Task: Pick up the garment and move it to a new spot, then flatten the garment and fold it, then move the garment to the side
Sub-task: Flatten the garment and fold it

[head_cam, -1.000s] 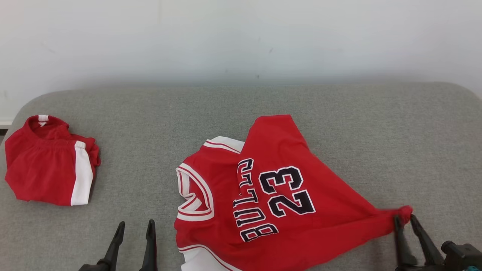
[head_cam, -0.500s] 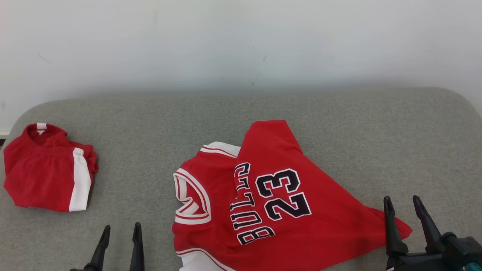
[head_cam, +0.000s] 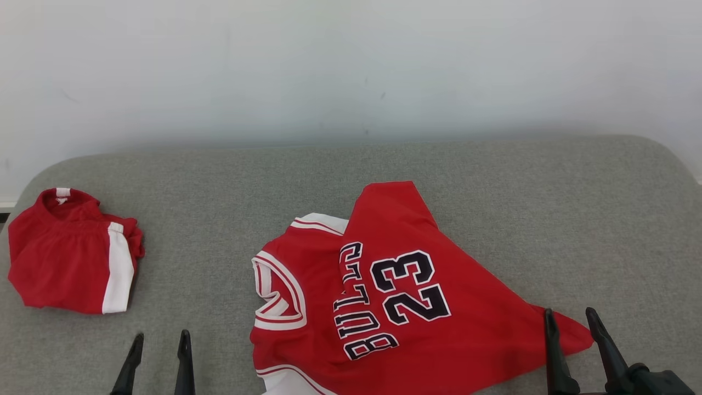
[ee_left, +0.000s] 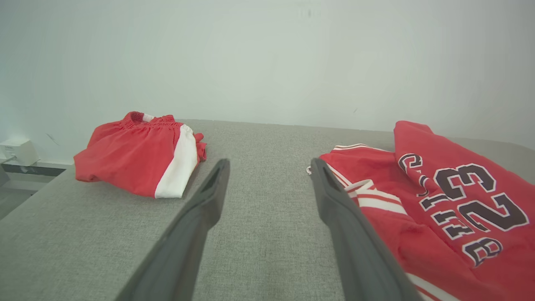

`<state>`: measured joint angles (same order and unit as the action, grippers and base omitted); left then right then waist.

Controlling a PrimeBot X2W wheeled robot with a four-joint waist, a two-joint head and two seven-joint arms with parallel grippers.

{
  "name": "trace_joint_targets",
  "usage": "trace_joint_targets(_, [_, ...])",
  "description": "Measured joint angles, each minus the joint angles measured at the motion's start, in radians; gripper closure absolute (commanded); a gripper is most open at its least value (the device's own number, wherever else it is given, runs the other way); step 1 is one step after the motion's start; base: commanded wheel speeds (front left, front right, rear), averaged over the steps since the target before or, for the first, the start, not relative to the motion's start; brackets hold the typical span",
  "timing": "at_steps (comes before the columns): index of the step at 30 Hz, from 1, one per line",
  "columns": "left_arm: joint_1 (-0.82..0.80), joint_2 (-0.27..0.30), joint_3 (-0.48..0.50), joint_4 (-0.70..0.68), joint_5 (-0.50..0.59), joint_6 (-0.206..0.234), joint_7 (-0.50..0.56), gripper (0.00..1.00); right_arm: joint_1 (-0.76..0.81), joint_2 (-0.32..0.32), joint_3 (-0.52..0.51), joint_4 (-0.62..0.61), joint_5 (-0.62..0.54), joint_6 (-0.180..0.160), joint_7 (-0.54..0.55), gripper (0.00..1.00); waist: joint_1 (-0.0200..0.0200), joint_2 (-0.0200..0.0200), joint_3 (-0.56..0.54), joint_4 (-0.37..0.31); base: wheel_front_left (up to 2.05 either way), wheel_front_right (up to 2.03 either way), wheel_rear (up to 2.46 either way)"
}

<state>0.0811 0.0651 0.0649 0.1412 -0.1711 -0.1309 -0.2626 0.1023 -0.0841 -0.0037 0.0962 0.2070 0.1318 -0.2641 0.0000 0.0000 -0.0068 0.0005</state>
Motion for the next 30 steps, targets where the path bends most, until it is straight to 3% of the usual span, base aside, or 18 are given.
trace_joint_targets(5, [-0.091, 0.068, -0.053, 0.022, 0.007, 0.000, 0.000, 0.00, -0.019, 0.002, 0.015, 0.021, -0.001, 0.000, 0.000, 0.00, 0.0000, 0.0000, 0.012, -0.010, 0.00, 0.00, 0.00])
trace_joint_targets(9, [-0.281, 0.185, -0.143, 0.090, -0.069, 0.000, 0.015, 0.00, -0.063, 0.004, 0.036, 0.046, 0.003, 0.000, 0.000, 0.00, 0.0000, 0.0000, 0.042, -0.031, 0.00, 0.00, 0.00])
trace_joint_targets(18, [-0.637, 0.366, -0.318, 0.179, -0.214, 0.000, 0.148, 0.00, -0.136, 0.020, 0.050, 0.075, 0.020, 0.000, 0.000, 0.00, 0.0002, 0.0001, 0.126, -0.104, 0.00, 0.00, 0.00])
trace_joint_targets(30, [-0.846, 0.501, -0.597, 0.374, -0.397, -0.001, 0.325, 0.00, -0.194, 0.031, 0.053, 0.090, 0.030, 0.000, 0.000, 0.00, 0.0003, 0.0001, 0.241, -0.229, 0.00, 0.00, 0.00])
